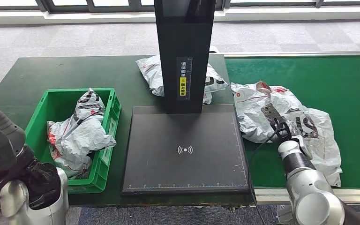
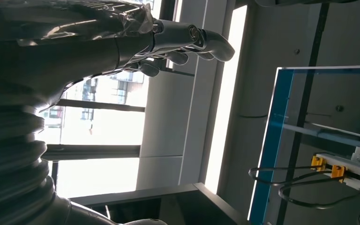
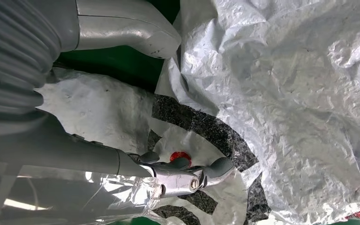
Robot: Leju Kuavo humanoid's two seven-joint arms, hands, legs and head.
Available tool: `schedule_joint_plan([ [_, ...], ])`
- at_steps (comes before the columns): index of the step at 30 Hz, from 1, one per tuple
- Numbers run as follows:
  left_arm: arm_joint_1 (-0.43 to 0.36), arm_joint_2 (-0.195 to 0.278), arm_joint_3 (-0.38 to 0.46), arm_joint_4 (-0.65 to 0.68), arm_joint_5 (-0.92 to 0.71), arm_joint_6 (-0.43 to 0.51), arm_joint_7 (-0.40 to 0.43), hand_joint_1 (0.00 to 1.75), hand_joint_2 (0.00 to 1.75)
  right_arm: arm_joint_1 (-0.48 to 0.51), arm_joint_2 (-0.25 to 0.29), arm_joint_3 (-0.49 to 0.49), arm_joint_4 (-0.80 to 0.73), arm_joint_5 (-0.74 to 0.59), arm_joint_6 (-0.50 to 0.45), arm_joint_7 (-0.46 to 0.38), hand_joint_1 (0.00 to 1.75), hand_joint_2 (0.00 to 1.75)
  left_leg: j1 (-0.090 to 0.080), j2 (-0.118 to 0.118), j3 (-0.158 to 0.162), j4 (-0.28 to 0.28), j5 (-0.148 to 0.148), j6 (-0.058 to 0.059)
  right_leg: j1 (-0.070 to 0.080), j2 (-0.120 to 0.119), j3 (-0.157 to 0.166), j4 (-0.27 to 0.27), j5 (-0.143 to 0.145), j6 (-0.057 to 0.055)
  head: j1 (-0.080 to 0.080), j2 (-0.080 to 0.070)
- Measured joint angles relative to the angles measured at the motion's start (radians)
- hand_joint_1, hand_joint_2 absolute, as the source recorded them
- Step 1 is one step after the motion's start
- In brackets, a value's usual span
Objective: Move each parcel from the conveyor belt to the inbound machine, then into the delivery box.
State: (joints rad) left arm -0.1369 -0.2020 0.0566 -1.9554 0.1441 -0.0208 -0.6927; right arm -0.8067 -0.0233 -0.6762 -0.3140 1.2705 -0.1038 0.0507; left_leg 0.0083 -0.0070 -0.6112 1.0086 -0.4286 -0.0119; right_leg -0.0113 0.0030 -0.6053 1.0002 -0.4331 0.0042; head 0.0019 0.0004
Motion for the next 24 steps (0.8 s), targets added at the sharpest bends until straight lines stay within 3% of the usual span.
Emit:
schedule_joint_plan([
  [3,0.006,0.000,-0.002,-0.001,-0.005,0.005,-0.003,0.00,1.75,0.000,0.000,0.002,0.000,0.006,0.023,0.035,0.00,1.75,0.000,0.000,0.000,0.000,0.000,0.000,0.000,0.000,0.000,0.000,0.000,0.000,0.000,0.000],
  [7,0.012,0.002,-0.011,0.001,-0.012,0.006,-0.006,0.00,1.75,0.001,0.000,0.003,0.005,0.012,0.138,0.113,0.00,1.75,0.000,0.000,0.000,0.000,0.000,0.000,0.000,0.000,0.000,0.000,0.000,0.000,0.000,0.000],
  [12,0.009,0.009,-0.021,0.010,-0.016,0.006,-0.006,0.00,1.75,0.001,-0.001,0.010,0.013,0.012,0.243,0.139,0.00,1.75,0.000,0.001,0.000,0.000,0.000,0.000,0.000,0.000,0.000,0.000,0.000,0.000,0.000,0.000],
  [24,0.008,0.015,-0.023,0.011,-0.016,0.006,-0.006,0.00,1.75,-0.001,-0.002,0.022,0.015,0.010,0.267,0.146,0.00,1.75,0.000,0.001,0.000,0.000,0.000,0.000,0.000,0.001,0.000,0.000,0.000,0.000,0.000,0.000],
])
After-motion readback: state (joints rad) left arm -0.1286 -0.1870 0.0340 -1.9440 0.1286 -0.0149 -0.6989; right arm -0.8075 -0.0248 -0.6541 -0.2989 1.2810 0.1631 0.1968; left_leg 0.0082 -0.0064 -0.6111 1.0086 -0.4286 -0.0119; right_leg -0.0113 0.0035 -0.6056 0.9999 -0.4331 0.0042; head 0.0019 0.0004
